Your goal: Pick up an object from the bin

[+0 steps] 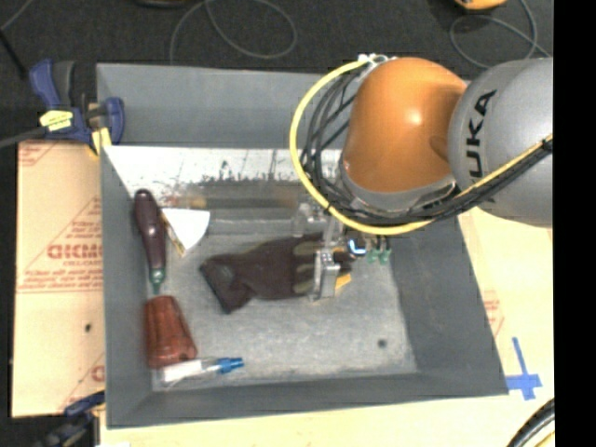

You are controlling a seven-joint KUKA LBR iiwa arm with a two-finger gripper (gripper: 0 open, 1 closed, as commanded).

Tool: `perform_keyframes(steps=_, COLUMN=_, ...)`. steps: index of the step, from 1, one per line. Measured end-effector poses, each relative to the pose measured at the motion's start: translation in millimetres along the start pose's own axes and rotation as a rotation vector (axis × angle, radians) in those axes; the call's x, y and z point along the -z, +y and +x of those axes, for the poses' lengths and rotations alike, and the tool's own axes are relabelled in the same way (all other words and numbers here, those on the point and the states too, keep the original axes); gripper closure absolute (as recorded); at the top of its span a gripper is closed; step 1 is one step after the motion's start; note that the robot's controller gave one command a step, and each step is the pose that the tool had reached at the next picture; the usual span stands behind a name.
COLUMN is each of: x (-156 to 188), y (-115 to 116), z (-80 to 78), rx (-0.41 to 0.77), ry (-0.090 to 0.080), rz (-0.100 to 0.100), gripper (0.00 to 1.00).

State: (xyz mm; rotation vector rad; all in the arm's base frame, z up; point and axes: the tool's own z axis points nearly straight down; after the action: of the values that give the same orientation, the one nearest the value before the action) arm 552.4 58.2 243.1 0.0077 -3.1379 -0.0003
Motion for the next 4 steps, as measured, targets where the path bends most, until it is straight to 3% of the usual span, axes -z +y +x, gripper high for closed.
perform_keyframes(steps=1, x=4, y=0, z=-1.4, rx=-0.001, ry=-0.008, rz=-0.001, gripper=0.0)
perform_keyframes(steps=2, x=-29, y=23, z=-25.3, rx=-0.067, ry=-0.012, rz=-0.001, gripper=0.0)
perform_keyframes(steps=3, x=-71, y=52, z=-30.2, rx=-0.026, ry=-0.01, rz=-0.001, gripper=0.0)
perform_keyframes(steps=4, x=-122, y=54, z=-22.8, rx=-0.029, ry=-0.015, rz=-0.002, gripper=0.0)
